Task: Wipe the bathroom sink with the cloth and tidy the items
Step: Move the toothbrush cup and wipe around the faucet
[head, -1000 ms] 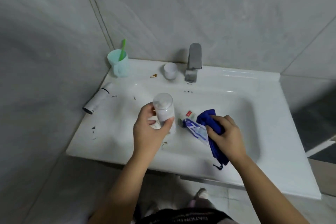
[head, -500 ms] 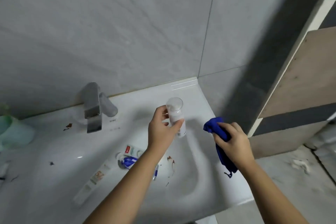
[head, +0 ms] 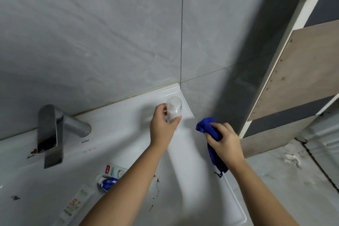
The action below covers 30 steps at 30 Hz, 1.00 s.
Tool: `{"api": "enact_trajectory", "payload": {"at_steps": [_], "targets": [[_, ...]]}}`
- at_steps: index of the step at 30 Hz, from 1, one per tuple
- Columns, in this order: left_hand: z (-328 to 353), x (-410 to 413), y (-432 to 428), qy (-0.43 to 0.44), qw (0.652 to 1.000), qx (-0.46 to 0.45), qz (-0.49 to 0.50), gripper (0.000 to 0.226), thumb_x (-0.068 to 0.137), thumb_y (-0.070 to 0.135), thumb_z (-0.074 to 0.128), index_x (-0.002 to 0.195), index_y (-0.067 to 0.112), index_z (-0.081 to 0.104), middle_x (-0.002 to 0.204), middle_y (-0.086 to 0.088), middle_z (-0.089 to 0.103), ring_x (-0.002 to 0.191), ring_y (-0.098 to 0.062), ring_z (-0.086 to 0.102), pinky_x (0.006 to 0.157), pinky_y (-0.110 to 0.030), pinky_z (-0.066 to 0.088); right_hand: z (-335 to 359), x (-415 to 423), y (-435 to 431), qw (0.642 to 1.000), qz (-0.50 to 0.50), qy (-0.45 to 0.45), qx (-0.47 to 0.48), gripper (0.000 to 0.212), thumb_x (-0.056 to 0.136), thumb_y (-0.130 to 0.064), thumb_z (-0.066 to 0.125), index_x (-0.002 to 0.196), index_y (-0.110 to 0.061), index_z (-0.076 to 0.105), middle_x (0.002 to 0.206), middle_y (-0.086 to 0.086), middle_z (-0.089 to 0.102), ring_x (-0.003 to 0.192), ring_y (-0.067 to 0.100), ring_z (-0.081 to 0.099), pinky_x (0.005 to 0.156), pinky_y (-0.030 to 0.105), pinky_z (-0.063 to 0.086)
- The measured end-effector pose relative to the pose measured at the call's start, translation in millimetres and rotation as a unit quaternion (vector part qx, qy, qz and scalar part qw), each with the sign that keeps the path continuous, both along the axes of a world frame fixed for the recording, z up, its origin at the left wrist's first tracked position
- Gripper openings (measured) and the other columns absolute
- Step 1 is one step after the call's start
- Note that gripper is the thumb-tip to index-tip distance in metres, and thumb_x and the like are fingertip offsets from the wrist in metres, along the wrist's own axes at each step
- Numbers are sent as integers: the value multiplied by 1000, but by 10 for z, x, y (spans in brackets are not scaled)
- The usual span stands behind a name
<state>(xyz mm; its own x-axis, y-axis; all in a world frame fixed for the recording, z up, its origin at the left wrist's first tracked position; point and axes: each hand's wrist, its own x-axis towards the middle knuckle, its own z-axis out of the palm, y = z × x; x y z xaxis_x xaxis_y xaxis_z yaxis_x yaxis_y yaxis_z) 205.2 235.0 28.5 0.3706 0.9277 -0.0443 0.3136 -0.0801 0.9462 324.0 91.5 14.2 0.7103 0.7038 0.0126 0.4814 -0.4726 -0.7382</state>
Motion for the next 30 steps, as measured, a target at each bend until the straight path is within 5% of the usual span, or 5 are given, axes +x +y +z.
{"api": "enact_trajectory", "payload": {"at_steps": [7, 13, 19, 30], "targets": [[-27, -29, -7, 17, 1000, 9, -14, 42, 75, 14, 74, 106, 24, 48, 106, 10, 58, 98, -10, 55, 74, -12, 43, 78, -108, -27, 1000, 15, 2, 9, 25, 79, -18, 67, 103, -21, 65, 80, -2, 48, 72, 12, 52, 67, 21, 37], [19, -352, -165, 37, 999, -7, -3, 65, 76, 22, 75, 131, 13, 41, 124, 7, 48, 112, -7, 47, 89, -17, 34, 95, -364, -103, 999, 36, 19, 12, 25, 77, -17, 68, 102, -23, 66, 81, -1, 50, 73, 12, 52, 67, 21, 36], [-4, -1453, -528, 47, 998, 35, 8, 46, 79, 14, 72, 116, 25, 49, 111, 11, 57, 104, 6, 52, 82, -3, 35, 43, -1011, -78, 990, 139, 37, 5, 26, 78, -19, 68, 103, -25, 65, 83, -4, 54, 75, 7, 55, 67, 7, 37], [-25, -3859, -442, 113, 962, 59, 242, 36, 82, 14, 68, 116, 13, 57, 112, 6, 56, 101, -9, 52, 76, 1, 33, 190, -2839, 804, 941, 337, 37, -5, 29, 79, -18, 68, 108, -20, 64, 83, -13, 46, 69, 1, 51, 64, 3, 35]]}}
